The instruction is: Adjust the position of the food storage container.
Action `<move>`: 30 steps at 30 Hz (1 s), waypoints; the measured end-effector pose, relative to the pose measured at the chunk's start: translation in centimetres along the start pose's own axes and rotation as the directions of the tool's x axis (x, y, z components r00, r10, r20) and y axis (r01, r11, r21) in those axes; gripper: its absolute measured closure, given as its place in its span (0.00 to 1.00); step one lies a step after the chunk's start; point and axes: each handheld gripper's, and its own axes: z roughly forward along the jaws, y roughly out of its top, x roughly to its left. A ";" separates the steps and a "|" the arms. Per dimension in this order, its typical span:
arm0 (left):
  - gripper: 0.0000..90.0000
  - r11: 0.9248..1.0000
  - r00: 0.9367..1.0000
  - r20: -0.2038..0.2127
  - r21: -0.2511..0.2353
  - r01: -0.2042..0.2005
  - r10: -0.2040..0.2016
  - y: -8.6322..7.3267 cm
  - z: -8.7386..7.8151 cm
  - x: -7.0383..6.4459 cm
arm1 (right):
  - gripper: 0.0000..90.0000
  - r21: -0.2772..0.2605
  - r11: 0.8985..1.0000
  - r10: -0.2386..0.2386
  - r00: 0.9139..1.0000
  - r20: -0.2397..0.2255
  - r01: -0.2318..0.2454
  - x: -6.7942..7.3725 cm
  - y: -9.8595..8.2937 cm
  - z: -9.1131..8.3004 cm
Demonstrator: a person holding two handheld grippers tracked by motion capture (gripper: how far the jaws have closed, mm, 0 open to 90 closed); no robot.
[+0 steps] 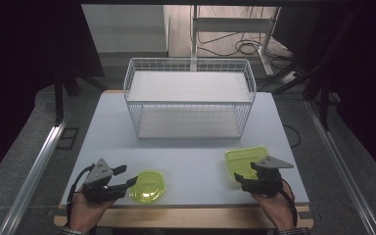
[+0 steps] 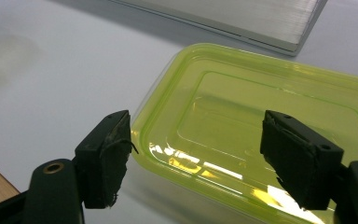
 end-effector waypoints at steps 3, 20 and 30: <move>0.59 0.999 0.999 0.018 -0.004 -0.037 0.037 0.5 -0.1 -1.2 | 0.28 -0.002 1.000 -0.007 1.000 0.001 0.007 0.2 0.0 0.0; 1.00 0.995 0.972 0.215 0.019 -0.098 0.092 1.7 1.6 -5.1 | 0.29 0.014 0.999 -0.053 0.999 0.013 0.053 0.9 0.1 0.2; 1.00 0.991 0.968 0.229 0.064 -0.120 0.103 1.5 3.5 -7.4 | 0.29 0.021 0.998 -0.056 0.998 -0.001 0.056 1.0 0.0 0.4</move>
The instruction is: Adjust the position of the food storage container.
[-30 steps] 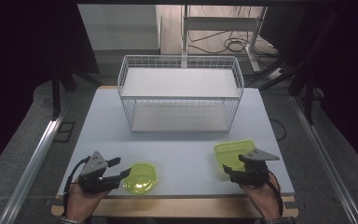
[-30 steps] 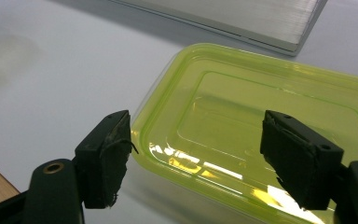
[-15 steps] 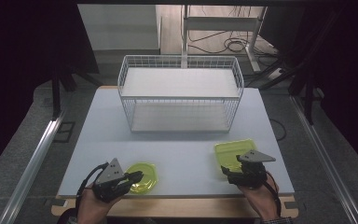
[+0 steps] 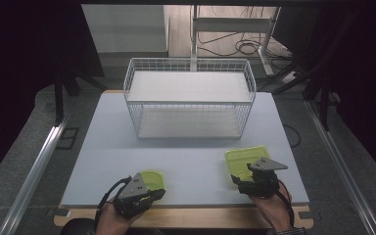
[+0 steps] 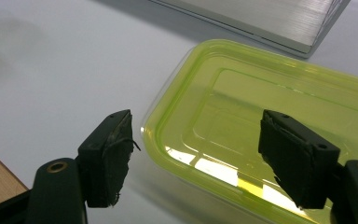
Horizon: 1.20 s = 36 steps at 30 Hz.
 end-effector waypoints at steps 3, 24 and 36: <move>1.00 1.000 1.000 -0.010 0.029 0.001 -0.001 -0.2 0.7 -0.4 | 0.29 -0.002 1.000 0.002 1.000 0.000 -0.002 0.0 0.0 0.0; 1.00 0.991 0.987 -0.107 0.058 0.124 -0.117 -1.7 1.0 2.3 | 0.29 0.006 1.000 0.008 1.000 -0.010 -0.007 0.0 -0.1 0.2; 1.00 0.984 0.971 -0.178 0.053 0.169 -0.157 -2.3 -0.3 5.4 | 0.29 0.006 1.000 0.017 1.000 -0.013 -0.017 -0.1 -0.1 0.2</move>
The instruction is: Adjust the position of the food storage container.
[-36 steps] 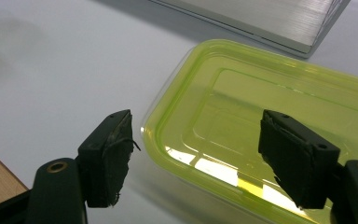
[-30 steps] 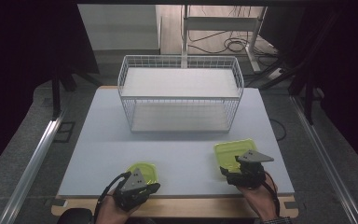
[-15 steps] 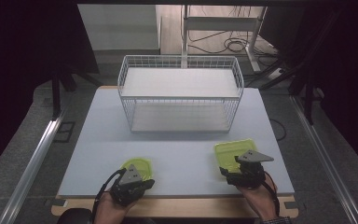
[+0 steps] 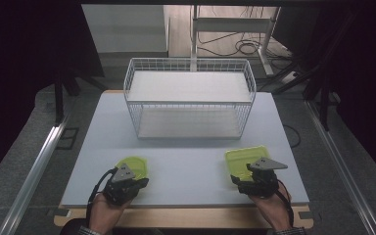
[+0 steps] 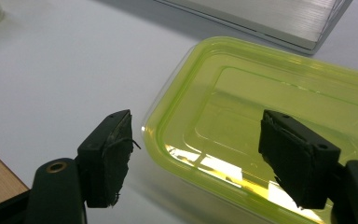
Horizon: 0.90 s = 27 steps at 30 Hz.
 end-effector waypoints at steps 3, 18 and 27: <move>1.00 1.000 1.000 -0.019 -0.001 0.004 -0.004 0.1 -0.2 0.8 | 0.29 0.001 1.000 0.002 1.000 0.000 -0.002 0.0 0.0 0.0; 1.00 0.997 0.994 -0.086 -0.006 0.071 -0.072 -0.4 -1.0 5.1 | 0.30 0.002 1.000 0.008 1.000 -0.004 -0.008 -0.1 0.0 0.1; 1.00 0.996 0.988 -0.126 -0.006 0.088 -0.088 -0.5 -1.2 7.4 | 0.31 0.006 1.000 0.011 1.000 -0.004 -0.011 -0.2 -0.1 0.1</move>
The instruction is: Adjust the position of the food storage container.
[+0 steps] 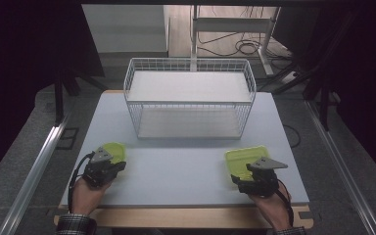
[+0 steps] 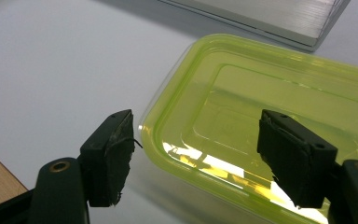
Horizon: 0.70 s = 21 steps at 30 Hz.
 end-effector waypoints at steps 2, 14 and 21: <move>1.00 1.000 1.000 0.005 0.000 -0.004 0.004 0.0 -0.1 -0.3 | 0.31 0.000 1.000 0.002 1.000 0.000 -0.002 0.0 0.0 0.0; 0.99 0.995 0.991 0.092 -0.040 -0.092 0.095 0.1 0.4 -5.0 | 0.55 -0.018 1.000 0.018 1.000 -0.001 -0.019 -1.2 0.2 -1.0; 0.98 0.992 0.982 0.136 -0.024 -0.128 0.130 -0.3 1.4 -6.6 | 0.90 -0.009 1.000 0.017 0.999 0.046 -0.017 -3.3 0.2 -2.1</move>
